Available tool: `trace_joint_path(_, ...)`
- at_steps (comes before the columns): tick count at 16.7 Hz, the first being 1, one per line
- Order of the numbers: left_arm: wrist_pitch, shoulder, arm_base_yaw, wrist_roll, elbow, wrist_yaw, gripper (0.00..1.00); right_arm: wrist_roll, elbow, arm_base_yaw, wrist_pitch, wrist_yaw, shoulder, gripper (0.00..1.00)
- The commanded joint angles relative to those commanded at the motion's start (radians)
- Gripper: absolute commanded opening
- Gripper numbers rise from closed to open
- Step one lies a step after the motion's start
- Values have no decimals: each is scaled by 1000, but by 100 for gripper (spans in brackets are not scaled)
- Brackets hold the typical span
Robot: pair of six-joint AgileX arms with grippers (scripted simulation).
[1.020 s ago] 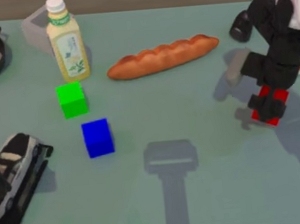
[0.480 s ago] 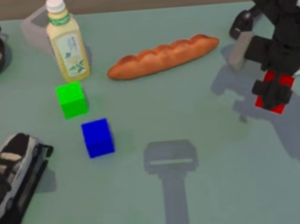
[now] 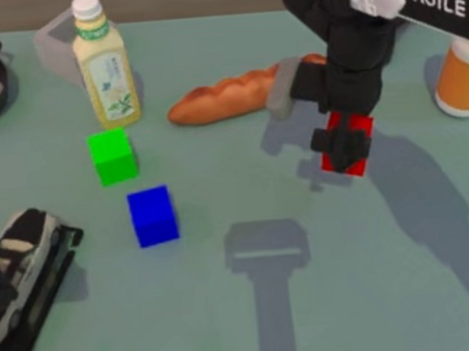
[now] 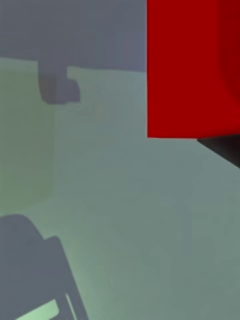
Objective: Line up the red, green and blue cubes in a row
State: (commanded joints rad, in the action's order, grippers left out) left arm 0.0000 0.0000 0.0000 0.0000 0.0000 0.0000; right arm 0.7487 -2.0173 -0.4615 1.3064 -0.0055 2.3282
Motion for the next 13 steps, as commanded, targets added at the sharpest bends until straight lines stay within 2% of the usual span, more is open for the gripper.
trace_joint_path(7,0,0,0,0,0,0,100,-48,-641,-281,279,-1,307,0)
trace_joint_path(10,0,0,0,0,0,0,100,-67,-808,-372,358,1,390,0)
trace_joint_path(13,0,0,0,0,0,0,100,-78,-882,-418,395,4,427,0)
